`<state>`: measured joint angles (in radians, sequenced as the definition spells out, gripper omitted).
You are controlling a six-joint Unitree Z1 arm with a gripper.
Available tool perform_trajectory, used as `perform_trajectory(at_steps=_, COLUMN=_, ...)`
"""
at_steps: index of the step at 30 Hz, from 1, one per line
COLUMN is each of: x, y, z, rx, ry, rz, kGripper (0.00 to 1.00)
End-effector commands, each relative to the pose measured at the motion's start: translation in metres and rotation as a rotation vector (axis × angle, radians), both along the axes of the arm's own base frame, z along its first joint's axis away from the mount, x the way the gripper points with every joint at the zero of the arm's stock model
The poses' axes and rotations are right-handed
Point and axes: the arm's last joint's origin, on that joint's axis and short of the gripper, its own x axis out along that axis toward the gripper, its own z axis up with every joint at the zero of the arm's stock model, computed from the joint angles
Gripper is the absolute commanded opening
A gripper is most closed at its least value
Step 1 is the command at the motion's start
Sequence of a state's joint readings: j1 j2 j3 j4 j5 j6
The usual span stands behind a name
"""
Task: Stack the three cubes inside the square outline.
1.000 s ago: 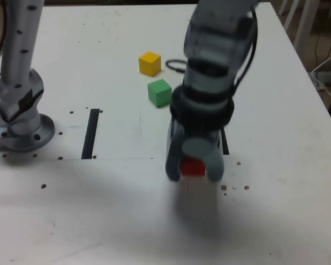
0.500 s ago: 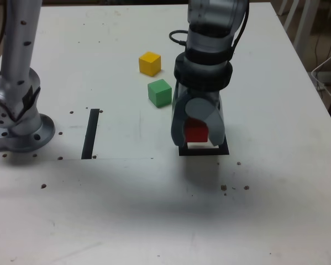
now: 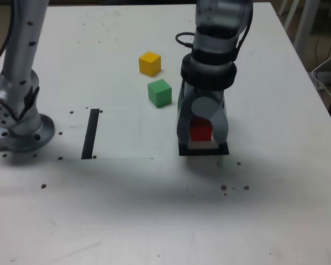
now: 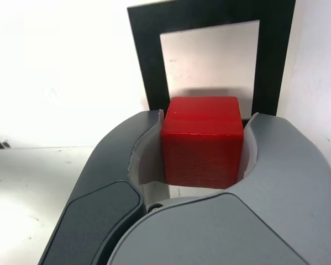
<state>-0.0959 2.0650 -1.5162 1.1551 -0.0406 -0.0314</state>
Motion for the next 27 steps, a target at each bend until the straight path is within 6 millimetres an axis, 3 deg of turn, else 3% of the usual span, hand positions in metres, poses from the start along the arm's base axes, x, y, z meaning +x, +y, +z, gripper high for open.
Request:
perform_trajectory(at_steps=1, x=0.002, y=0.003, z=-0.005, rx=-0.001, ry=0.009, rz=0.002, kGripper=0.27)
perform_trajectory(at_steps=16, x=0.007, y=0.005, z=-0.021, rx=-0.017, ry=0.023, rz=-0.002, kGripper=0.3)
perform_trajectory(at_steps=18, x=0.007, y=0.005, z=-0.023, rx=-0.021, ry=0.023, rz=-0.005, kGripper=0.45)
perform_trajectory(at_steps=23, x=0.005, y=0.005, z=-0.027, rx=-0.028, ry=0.029, rz=-0.008, kGripper=0.93)
perform_trajectory(at_steps=27, x=0.003, y=0.005, z=-0.027, rx=-0.032, ry=0.031, rz=-0.007, kGripper=0.99)
